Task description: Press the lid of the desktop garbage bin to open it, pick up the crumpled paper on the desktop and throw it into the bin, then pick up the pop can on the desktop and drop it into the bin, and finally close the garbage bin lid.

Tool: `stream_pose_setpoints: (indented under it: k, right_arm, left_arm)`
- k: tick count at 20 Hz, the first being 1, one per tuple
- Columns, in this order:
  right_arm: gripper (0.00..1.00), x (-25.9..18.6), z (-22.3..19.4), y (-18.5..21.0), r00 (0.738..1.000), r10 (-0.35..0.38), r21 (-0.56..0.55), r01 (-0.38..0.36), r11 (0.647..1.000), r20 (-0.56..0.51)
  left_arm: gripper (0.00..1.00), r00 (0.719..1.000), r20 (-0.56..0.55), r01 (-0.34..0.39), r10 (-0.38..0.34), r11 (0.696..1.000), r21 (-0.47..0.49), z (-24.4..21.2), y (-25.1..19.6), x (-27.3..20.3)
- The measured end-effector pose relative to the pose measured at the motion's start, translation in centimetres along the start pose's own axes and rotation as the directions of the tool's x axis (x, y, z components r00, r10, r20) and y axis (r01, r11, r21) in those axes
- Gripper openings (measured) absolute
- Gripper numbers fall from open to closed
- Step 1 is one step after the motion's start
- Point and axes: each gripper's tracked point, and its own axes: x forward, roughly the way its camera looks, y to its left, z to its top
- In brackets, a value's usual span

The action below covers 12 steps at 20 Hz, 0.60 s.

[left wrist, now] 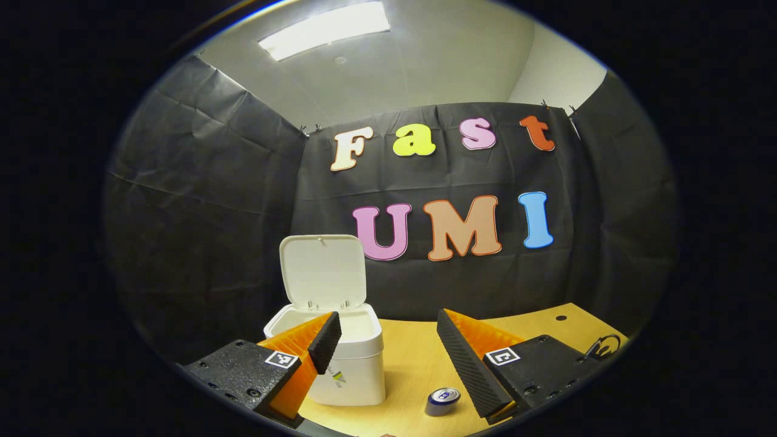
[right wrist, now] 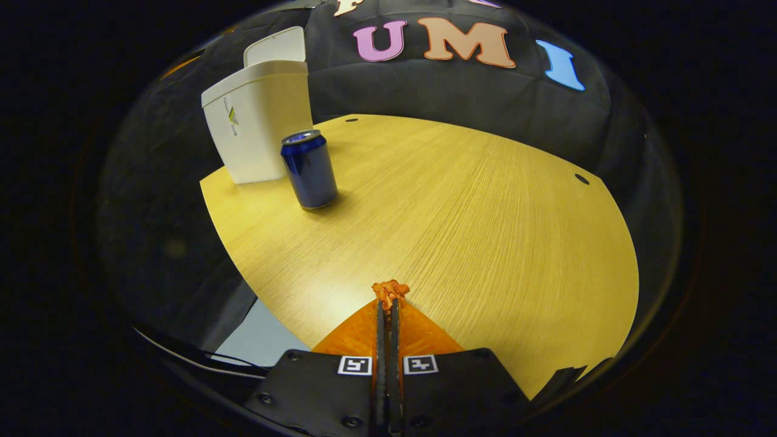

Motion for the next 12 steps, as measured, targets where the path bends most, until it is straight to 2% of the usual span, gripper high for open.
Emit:
stream_pose_setpoints:
  k: [5,12]
  right_arm:
    - [0.04,-2.7,9.5,0.5,0.982,0.018,-0.015,-0.015,1.0,0.191]
    - [0.04,-6.3,22.1,3.9,0.912,0.089,-0.104,-0.051,0.993,0.401]
  left_arm:
    - [0.95,1.0,-0.002,-0.025,0.025,1.0,-0.008,-0.4,1.5,-0.1]
    - [0.95,0.997,-0.004,-0.075,0.075,0.997,-0.016,-1.0,5.1,-0.3]
